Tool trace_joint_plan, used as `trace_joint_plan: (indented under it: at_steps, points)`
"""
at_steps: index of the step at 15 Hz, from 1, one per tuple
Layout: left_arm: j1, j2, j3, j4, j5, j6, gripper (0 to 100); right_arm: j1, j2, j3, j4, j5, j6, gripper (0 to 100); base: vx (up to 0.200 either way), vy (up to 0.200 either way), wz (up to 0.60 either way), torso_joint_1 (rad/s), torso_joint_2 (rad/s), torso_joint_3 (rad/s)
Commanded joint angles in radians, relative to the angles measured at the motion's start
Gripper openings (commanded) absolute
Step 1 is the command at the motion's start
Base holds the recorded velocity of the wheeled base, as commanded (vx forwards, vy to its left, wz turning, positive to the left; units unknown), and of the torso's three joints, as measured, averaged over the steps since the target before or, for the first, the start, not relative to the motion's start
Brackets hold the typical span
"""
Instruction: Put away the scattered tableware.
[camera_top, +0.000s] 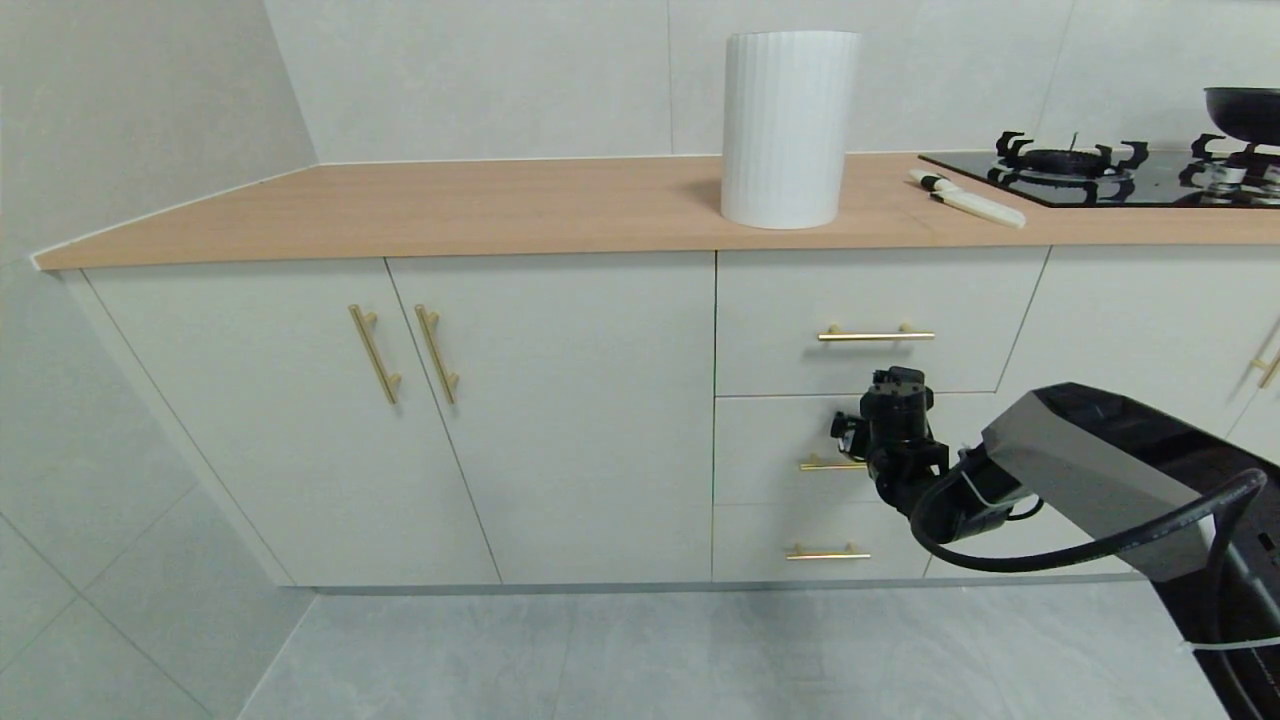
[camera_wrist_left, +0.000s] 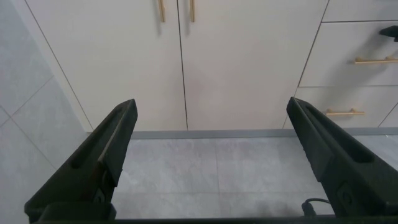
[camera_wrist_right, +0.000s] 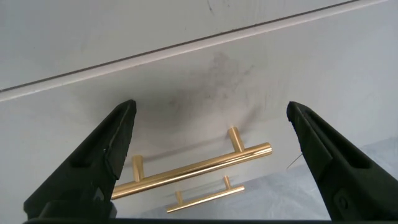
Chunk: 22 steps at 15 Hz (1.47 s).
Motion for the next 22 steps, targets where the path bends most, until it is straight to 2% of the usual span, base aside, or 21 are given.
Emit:
trace_joint_plan:
  at_steps: [1, 5, 8, 9, 11, 12, 14, 15, 18, 22]
  points:
    - [0.0, 0.0, 0.0, 0.0, 0.0, 0.0, 100, 0.0, 0.002, -0.001, -0.004, -0.001, 0.001, 100, 0.0, 0.0, 0.0, 0.0, 0.0, 0.0]
    - [0.0, 0.0, 0.0, 0.0, 0.0, 0.0, 100, -0.001, -0.017, 0.021, -0.002, -0.001, -0.001, 100, 0.0, 0.0, 0.0, 0.0, 0.0, 0.0]
    - [0.0, 0.0, 0.0, 0.0, 0.0, 0.0, 100, 0.0, -0.208, 0.226, 0.004, 0.006, -0.01, 100, 0.0, 0.0, 0.0, 0.0, 0.0, 0.0]
    - [0.0, 0.0, 0.0, 0.0, 0.0, 0.0, 100, 0.0, -0.208, 0.226, 0.004, 0.006, -0.01, 100, 0.0, 0.0, 0.0, 0.0, 0.0, 0.0]
    - [0.0, 0.0, 0.0, 0.0, 0.0, 0.0, 100, 0.0, -0.462, 0.489, 0.004, 0.043, -0.018, 100, 0.0, 0.0, 0.0, 0.0, 0.0, 0.0]
    - [0.0, 0.0, 0.0, 0.0, 0.0, 0.0, 100, 0.0, -0.481, 0.507, 0.002, 0.043, -0.022, 100, 0.0, 0.0, 0.0, 0.0, 0.0, 0.0]
    - [0.0, 0.0, 0.0, 0.0, 0.0, 0.0, 100, 0.019, -0.767, 0.739, -0.002, 0.037, -0.075, 100, 0.0, 0.0, 0.0, 0.0, 0.0, 0.0]
    - [0.0, 0.0, 0.0, 0.0, 0.0, 0.0, 100, 0.026, -0.81, 0.766, -0.002, 0.037, -0.082, 100, 0.0, 0.0, 0.0, 0.0, 0.0, 0.0]
    - [0.0, 0.0, 0.0, 0.0, 0.0, 0.0, 100, 0.051, -1.163, 0.995, -0.001, 0.025, -0.177, 100, 0.0, 0.0, 0.0, 0.0, 0.0, 0.0]
    - [0.0, 0.0, 0.0, 0.0, 0.0, 0.0, 100, 0.048, -1.629, 1.21, 0.045, -0.018, -0.326, 100, 0.0, 0.0, 0.0, 0.0, 0.0, 0.0]
